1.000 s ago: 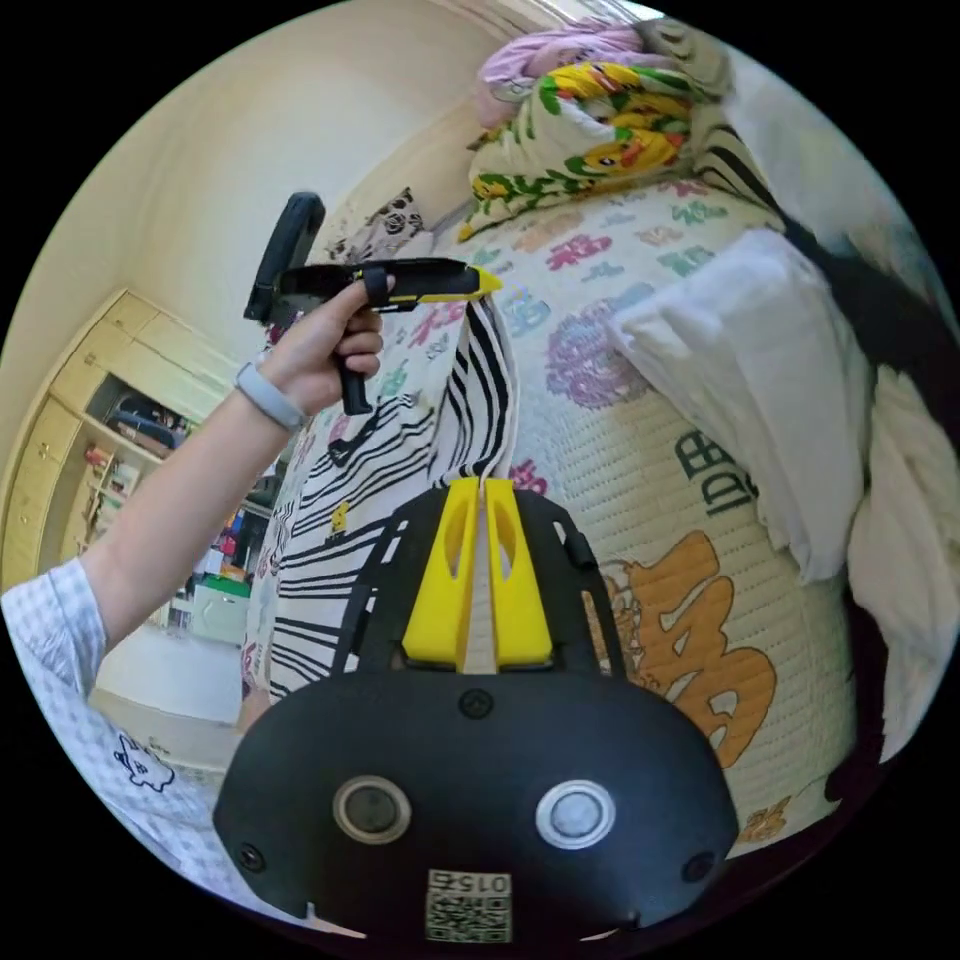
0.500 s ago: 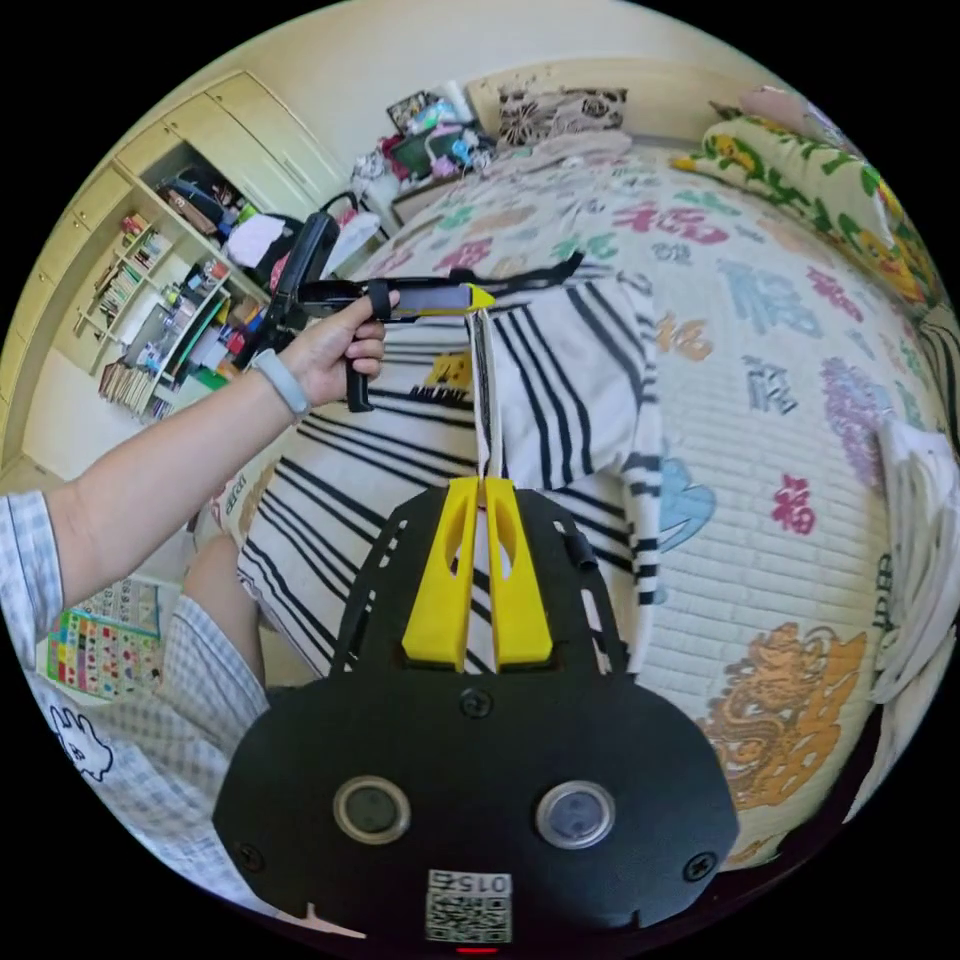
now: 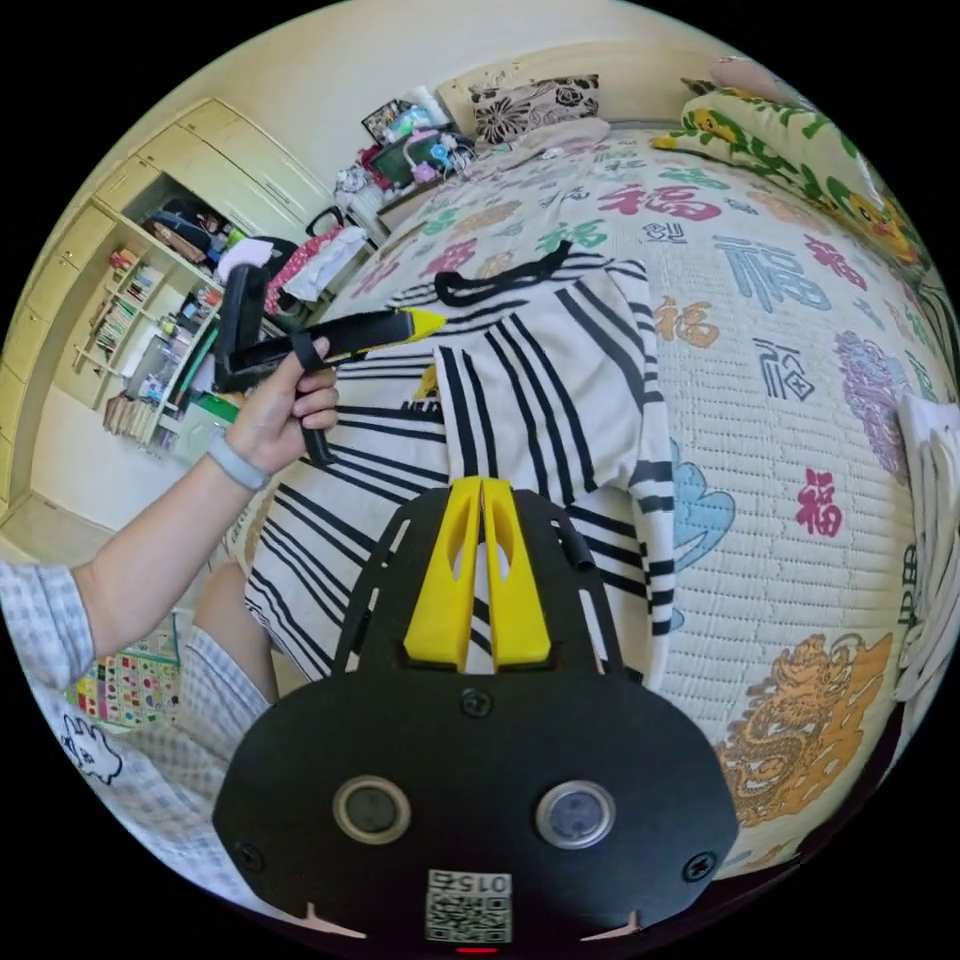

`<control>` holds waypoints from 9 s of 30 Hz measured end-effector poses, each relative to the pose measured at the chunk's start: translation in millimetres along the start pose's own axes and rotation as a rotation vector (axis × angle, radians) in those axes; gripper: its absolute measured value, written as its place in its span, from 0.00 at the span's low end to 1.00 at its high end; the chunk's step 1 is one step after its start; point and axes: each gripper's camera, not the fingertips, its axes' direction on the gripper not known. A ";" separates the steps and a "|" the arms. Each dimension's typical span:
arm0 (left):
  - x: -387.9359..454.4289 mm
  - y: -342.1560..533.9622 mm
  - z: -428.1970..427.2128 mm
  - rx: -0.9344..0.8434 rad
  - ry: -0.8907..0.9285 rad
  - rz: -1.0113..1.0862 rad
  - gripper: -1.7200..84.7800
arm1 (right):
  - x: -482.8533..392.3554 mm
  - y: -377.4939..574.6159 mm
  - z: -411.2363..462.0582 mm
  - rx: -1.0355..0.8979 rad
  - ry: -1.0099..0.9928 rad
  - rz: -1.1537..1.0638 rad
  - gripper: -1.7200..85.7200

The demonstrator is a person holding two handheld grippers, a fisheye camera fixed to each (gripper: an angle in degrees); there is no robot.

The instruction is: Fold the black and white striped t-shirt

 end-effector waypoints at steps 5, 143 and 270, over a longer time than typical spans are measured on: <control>14.7 4.7 37.4 -0.204 -0.223 -0.014 0.03 | -11.5 3.7 27.0 -0.069 0.093 -0.014 0.01; 197.3 218.8 -283.7 0.321 -0.578 0.103 0.03 | -240.0 -392.9 19.3 -0.131 -0.095 0.006 0.02; 55.1 -75.1 -141.4 -0.331 -0.249 0.056 0.05 | -102.0 -411.2 -61.5 -0.458 0.230 -0.147 0.03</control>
